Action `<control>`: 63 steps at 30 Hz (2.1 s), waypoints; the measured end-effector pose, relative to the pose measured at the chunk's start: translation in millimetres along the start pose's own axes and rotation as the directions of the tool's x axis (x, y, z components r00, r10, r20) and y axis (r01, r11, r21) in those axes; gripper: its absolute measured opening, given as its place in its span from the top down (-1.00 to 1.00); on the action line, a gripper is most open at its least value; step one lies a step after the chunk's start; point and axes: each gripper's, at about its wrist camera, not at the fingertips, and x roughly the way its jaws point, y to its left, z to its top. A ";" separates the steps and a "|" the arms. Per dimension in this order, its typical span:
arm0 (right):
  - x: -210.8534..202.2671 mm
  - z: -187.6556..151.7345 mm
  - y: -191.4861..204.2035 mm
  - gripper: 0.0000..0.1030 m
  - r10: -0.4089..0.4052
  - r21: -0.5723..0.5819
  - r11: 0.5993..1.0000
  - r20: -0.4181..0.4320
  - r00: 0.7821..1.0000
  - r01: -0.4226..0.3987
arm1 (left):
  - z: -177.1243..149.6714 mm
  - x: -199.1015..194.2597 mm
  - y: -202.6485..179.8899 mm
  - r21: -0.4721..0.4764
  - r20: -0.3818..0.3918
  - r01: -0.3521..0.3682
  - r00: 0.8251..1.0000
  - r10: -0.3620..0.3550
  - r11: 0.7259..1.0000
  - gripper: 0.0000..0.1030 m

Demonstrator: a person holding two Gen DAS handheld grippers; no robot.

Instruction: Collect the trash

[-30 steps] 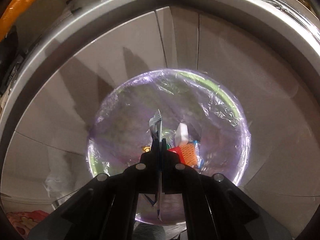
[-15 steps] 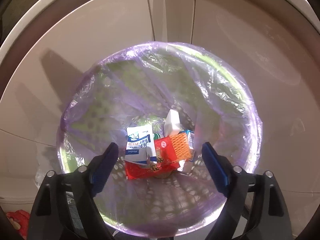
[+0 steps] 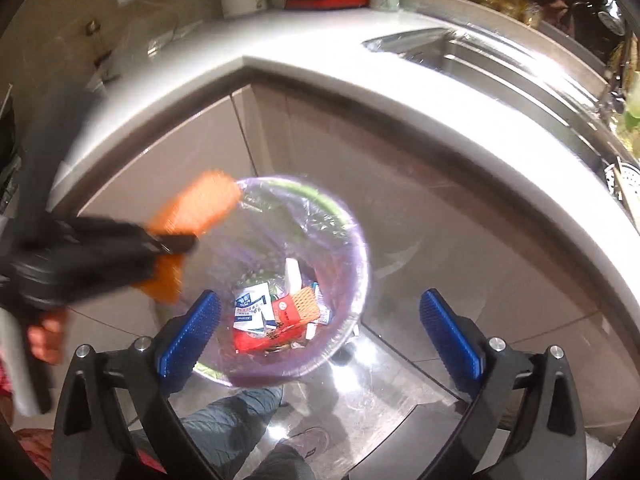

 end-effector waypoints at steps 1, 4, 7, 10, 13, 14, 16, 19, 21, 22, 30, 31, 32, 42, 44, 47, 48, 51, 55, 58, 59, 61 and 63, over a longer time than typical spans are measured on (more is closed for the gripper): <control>-5.8 -1.4 0.0 -0.94 -0.002 0.002 1.000 0.005 1.000 0.002 | -3.4 12.2 -1.5 0.000 -0.023 -0.003 1.000 0.003 1.000 0.62; -18.6 -5.8 -2.3 -0.94 -0.002 0.005 1.000 0.010 1.000 0.001 | -14.9 51.3 -4.5 0.003 -0.109 -0.017 0.994 0.018 1.000 0.58; -23.8 -6.9 -2.9 -0.94 0.009 0.012 1.000 0.004 1.000 -0.009 | -27.5 82.1 -4.0 -0.009 -0.220 -0.038 0.975 0.035 0.999 -0.02; -24.2 -7.9 -1.4 -0.94 0.013 0.014 1.000 -0.003 1.000 -0.013 | -33.7 84.1 -4.6 -0.013 -0.217 -0.065 0.974 0.061 0.998 -0.53; -25.8 -5.4 1.0 -0.94 0.030 0.020 0.999 0.002 1.000 -0.030 | -34.8 73.8 -9.5 0.013 -0.191 -0.082 0.978 0.083 0.997 -0.66; -27.0 -5.3 0.7 -0.94 0.032 0.020 0.999 0.008 0.999 -0.032 | -33.4 68.9 -12.0 0.028 -0.182 -0.095 0.978 0.098 0.995 -0.72; -31.5 -0.7 2.3 -0.94 0.038 0.023 0.999 0.029 0.999 -0.039 | -32.4 54.0 -15.7 0.051 -0.158 -0.118 0.980 0.124 0.992 -0.73; -47.0 10.4 2.8 -0.94 0.048 0.023 0.998 0.077 0.996 -0.050 | -24.7 16.8 -17.2 0.036 -0.104 -0.103 0.989 0.106 0.994 -0.73; -63.4 21.3 0.9 -0.95 0.055 0.026 0.998 0.120 0.991 -0.059 | -17.1 -16.8 -17.9 0.020 -0.029 -0.109 0.994 0.110 0.994 -0.73; -73.7 26.9 -0.1 -0.96 0.059 0.032 0.997 0.144 0.988 -0.064 | -13.1 -34.1 -18.2 0.017 0.009 -0.120 0.993 0.120 0.993 -0.73; -181.3 69.8 5.0 -0.96 0.111 -0.002 0.993 0.358 0.927 -0.118 | 6.4 -199.0 -24.8 -0.064 0.353 -0.194 0.913 0.204 0.979 -0.85; -197.9 73.2 7.8 -0.96 0.128 -0.022 0.991 0.390 0.912 -0.129 | 7.2 -220.6 -26.8 -0.080 0.385 -0.191 0.899 0.208 0.978 -0.85; -214.0 76.5 10.7 -0.96 0.141 -0.044 0.990 0.422 0.895 -0.136 | 7.0 -240.5 -28.1 -0.093 0.415 -0.188 0.885 0.210 0.978 -0.85; -343.9 73.9 44.3 -0.96 0.279 -0.251 0.957 0.648 0.708 -0.147 | -24.1 -403.7 -68.0 -0.123 0.694 -0.207 0.681 0.234 0.970 -0.85; -357.7 68.5 47.6 -0.96 0.293 -0.273 0.952 0.667 0.686 -0.141 | -33.5 -422.4 -76.0 -0.138 0.718 -0.224 0.649 0.253 0.965 -0.85; -372.0 59.1 50.7 -0.96 0.305 -0.297 0.946 0.681 0.666 -0.129 | -46.5 -439.9 -89.5 -0.149 0.735 -0.247 0.621 0.274 0.958 -0.85; -376.1 56.0 51.3 -0.96 0.304 -0.302 0.946 0.685 0.662 -0.121 | -50.5 -444.7 -93.2 -0.155 0.739 -0.254 0.612 0.282 0.955 -0.85; -383.8 47.3 51.4 -0.96 0.306 -0.307 0.945 0.693 0.652 -0.117 | -61.5 -452.7 -101.5 -0.165 0.739 -0.266 0.605 0.297 0.950 -0.85; -389.5 36.8 47.5 -0.96 0.312 -0.296 0.945 0.698 0.644 -0.137 | -76.4 -455.9 -110.5 -0.159 0.736 -0.271 0.609 0.296 0.950 -0.85; -392.1 29.5 45.5 -0.96 0.310 -0.286 0.947 0.696 0.648 -0.146 | -86.7 -456.0 -118.1 -0.155 0.735 -0.283 0.607 0.302 0.947 -0.85; -392.7 27.6 45.2 -0.96 0.311 -0.284 0.947 0.694 0.650 -0.150 | -87.8 -455.7 -117.8 -0.153 0.730 -0.281 0.614 0.300 0.947 -0.85; -393.9 24.6 45.8 -0.96 0.312 -0.278 0.947 0.686 0.657 -0.159 | -90.6 -454.2 -117.4 -0.145 0.717 -0.274 0.633 0.292 0.951 -0.85; -395.8 18.9 47.4 -0.96 0.308 -0.274 0.948 0.682 0.663 -0.158 | -92.2 -451.4 -116.0 -0.141 0.704 -0.267 0.650 0.286 0.953 -0.85</control>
